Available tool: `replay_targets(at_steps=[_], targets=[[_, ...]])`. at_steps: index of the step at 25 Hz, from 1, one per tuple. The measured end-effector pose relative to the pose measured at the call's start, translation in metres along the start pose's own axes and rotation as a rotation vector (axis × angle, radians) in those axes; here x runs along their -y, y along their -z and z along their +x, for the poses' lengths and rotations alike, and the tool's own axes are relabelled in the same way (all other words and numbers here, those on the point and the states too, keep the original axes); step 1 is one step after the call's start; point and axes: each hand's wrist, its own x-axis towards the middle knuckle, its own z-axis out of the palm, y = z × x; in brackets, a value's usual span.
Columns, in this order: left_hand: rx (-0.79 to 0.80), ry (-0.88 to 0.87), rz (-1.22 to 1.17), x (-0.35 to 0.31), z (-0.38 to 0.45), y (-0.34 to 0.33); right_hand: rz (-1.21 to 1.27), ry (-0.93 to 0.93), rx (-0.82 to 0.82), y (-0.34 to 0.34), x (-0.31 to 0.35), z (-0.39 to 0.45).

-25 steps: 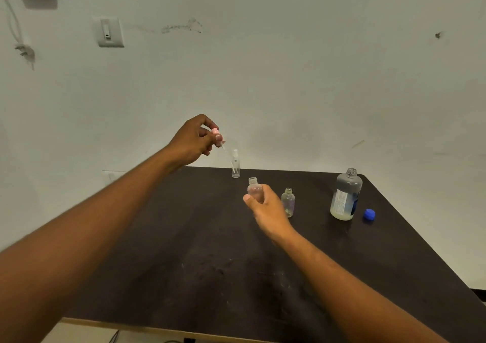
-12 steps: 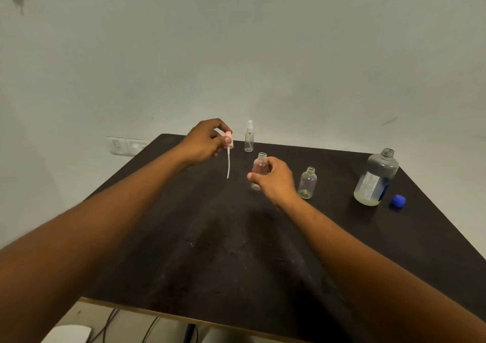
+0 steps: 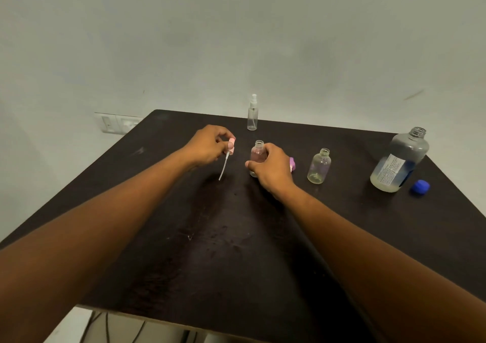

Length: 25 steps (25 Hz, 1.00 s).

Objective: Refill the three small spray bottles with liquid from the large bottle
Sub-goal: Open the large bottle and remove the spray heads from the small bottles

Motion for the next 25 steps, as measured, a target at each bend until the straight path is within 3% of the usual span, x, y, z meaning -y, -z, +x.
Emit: replay_targets(at_steps=[6, 10, 19, 25], targets=[[0.058, 0.149, -0.01, 0.005, 0.018, -0.019, -0.008, 0.045, -0.014, -0.005, -0.006, 0.002], [0.073, 0.198, 0.036, -0.001, 0.032, -0.025, 0.117, 0.063, 0.017, -0.005, -0.006, -0.001], [0.153, 0.221, 0.243, -0.013, 0.046, -0.033, 0.304, 0.042, -0.05, 0.023, 0.008, 0.001], [0.173, 0.259, 0.234, -0.017, 0.043, -0.031, 0.317, 0.049, -0.05, 0.024, 0.011, 0.001]])
